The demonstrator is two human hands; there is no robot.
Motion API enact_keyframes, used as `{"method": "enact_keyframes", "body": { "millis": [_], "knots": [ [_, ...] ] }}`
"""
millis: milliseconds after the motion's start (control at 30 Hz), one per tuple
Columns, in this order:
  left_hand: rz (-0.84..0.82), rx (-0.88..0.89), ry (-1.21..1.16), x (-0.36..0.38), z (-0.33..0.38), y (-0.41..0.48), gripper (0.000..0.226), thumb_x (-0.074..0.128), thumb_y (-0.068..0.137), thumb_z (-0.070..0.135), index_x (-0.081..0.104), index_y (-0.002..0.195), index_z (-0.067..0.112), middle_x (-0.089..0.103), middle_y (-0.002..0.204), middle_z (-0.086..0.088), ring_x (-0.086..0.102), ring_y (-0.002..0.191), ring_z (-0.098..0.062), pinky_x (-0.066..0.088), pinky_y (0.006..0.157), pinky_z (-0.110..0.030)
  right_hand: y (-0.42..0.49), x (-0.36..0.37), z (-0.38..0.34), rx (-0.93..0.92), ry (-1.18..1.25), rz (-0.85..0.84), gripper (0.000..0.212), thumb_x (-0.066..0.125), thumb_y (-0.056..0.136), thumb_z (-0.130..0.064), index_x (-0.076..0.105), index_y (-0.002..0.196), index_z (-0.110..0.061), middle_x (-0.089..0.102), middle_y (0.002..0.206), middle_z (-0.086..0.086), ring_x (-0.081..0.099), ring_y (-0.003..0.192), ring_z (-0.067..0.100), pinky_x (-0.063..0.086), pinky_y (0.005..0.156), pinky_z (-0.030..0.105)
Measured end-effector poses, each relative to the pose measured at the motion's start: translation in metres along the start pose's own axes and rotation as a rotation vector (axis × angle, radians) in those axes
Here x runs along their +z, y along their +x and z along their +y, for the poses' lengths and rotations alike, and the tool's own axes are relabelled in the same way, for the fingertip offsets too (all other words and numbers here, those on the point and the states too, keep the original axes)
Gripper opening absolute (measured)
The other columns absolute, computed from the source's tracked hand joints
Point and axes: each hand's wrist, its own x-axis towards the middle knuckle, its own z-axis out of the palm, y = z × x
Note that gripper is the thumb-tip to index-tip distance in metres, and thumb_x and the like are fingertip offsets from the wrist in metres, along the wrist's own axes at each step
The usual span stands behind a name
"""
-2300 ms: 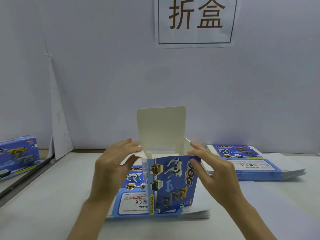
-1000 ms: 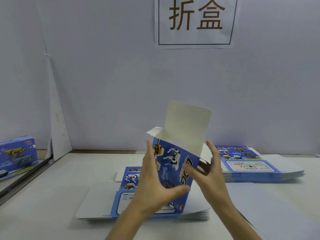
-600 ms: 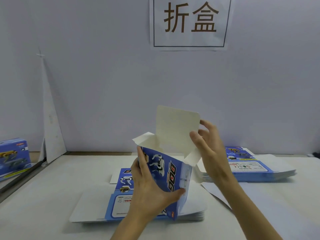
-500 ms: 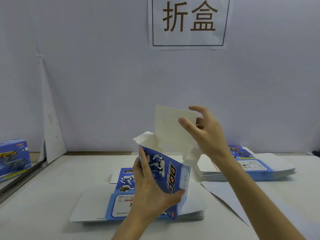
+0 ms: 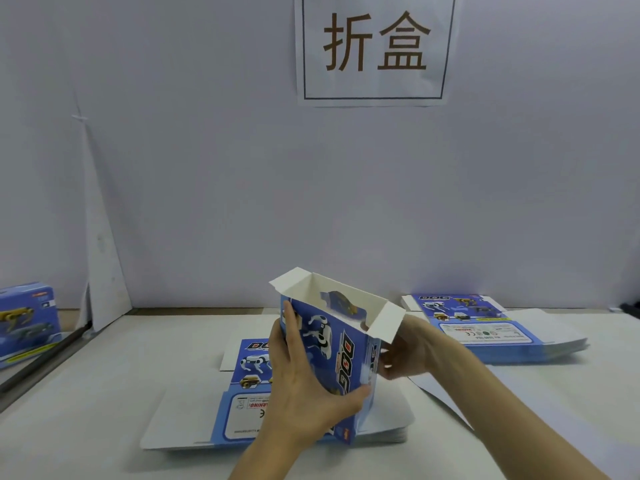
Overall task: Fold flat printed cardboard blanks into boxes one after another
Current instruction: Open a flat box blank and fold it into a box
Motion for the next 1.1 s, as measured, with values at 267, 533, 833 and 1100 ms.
{"method": "enact_keyframes", "body": {
  "millis": [267, 533, 833, 1100],
  "knots": [
    [-0.058, -0.015, 0.019, -0.005, 0.000, 0.002, 0.136, 0.074, 0.056, 0.069, -0.048, 0.115, 0.058, -0.015, 0.142, 0.032, 0.006, 0.145, -0.012, 0.028, 0.113, -0.038, -0.027, -0.001, -0.060, -0.729, -0.106, 0.151, 0.016, 0.060, 0.093, -0.013, 0.061, 0.107, -0.007, 0.067, 0.084, 0.007, 0.067, 0.069, 0.016, 0.055, 0.052, 0.025],
    [-0.070, -0.065, 0.022, -0.005, 0.004, 0.006, 0.130, 0.057, 0.041, 0.082, -0.050, 0.112, 0.059, -0.009, 0.135, 0.037, 0.011, 0.144, -0.015, 0.030, 0.111, -0.040, -0.040, 0.010, -0.073, -1.207, -0.622, 0.302, 0.032, 0.048, 0.098, -0.004, 0.070, 0.107, -0.025, 0.062, 0.088, -0.015, 0.054, 0.074, 0.000, 0.042, 0.063, 0.011],
    [-0.044, -0.068, 0.007, -0.001, -0.004, 0.005, 0.140, 0.076, 0.050, 0.072, -0.046, 0.117, 0.060, -0.010, 0.133, 0.040, 0.008, 0.144, -0.015, 0.027, 0.112, -0.043, -0.058, 0.035, -0.081, -0.857, -0.185, 0.079, 0.013, 0.065, 0.089, -0.022, 0.074, 0.081, -0.028, 0.069, 0.091, 0.003, 0.062, 0.079, 0.020, 0.052, 0.061, 0.027],
    [-0.040, -0.074, 0.028, 0.000, -0.001, 0.004, 0.139, 0.077, 0.055, 0.069, -0.050, 0.112, 0.058, -0.015, 0.139, 0.033, 0.006, 0.145, -0.017, 0.024, 0.114, -0.041, -0.064, 0.049, -0.089, -0.933, -0.507, 0.327, 0.007, 0.065, 0.085, -0.024, 0.069, 0.083, -0.029, 0.068, 0.088, -0.004, 0.060, 0.077, 0.012, 0.047, 0.061, 0.022]
  ]
}}
